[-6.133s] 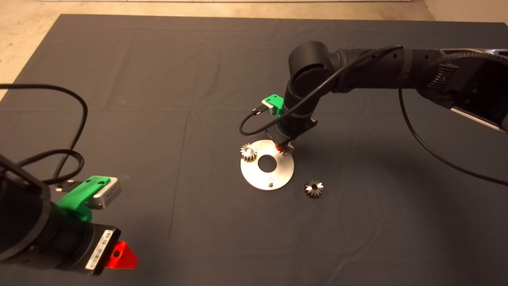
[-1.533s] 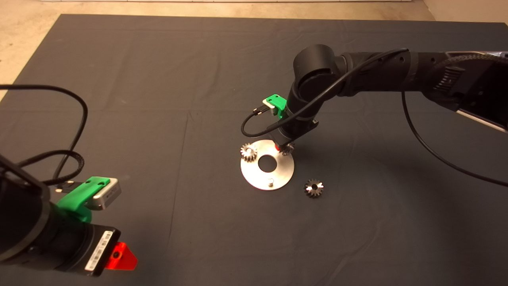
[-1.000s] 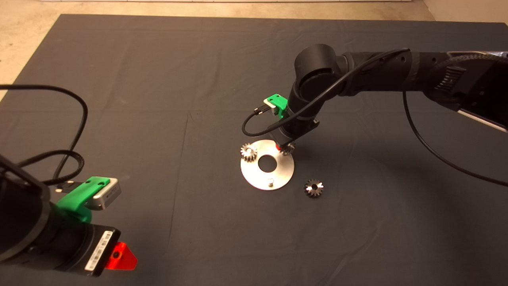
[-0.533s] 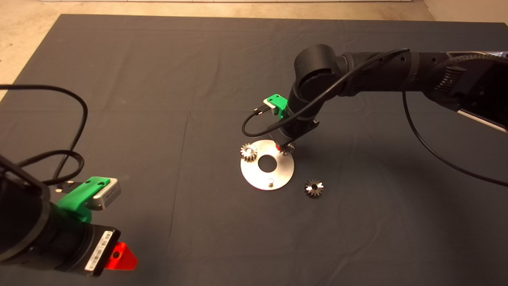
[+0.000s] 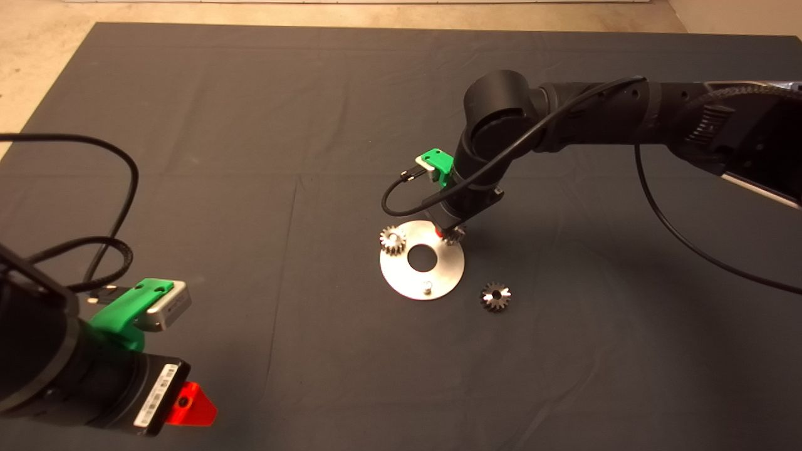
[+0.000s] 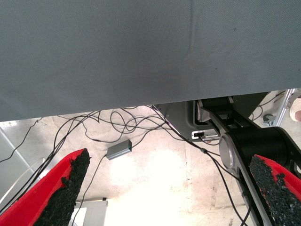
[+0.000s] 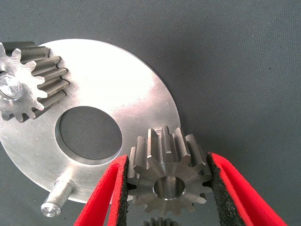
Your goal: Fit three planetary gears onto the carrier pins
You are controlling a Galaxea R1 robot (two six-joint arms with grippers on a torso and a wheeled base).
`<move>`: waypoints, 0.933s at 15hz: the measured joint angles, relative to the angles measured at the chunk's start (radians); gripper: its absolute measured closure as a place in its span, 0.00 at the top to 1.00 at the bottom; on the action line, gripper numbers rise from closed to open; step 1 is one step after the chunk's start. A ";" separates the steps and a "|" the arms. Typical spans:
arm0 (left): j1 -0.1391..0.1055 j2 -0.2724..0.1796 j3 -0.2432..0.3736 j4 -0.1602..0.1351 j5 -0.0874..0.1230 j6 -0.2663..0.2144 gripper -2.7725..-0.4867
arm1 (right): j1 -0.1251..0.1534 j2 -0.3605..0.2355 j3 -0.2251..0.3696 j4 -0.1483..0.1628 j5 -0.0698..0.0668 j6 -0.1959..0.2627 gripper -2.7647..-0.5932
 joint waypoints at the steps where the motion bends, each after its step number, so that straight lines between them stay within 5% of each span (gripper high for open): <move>1: 0.000 0.000 0.000 0.000 0.000 0.000 0.87 | 0.000 0.000 0.000 0.000 0.000 0.000 0.21; 8: 0.000 0.000 0.000 0.000 0.000 0.000 0.87 | -0.001 0.006 0.000 0.000 -0.004 0.000 0.20; 14: 0.000 0.000 0.000 0.000 0.000 0.000 0.87 | -0.005 0.025 -0.001 0.000 -0.027 0.003 0.20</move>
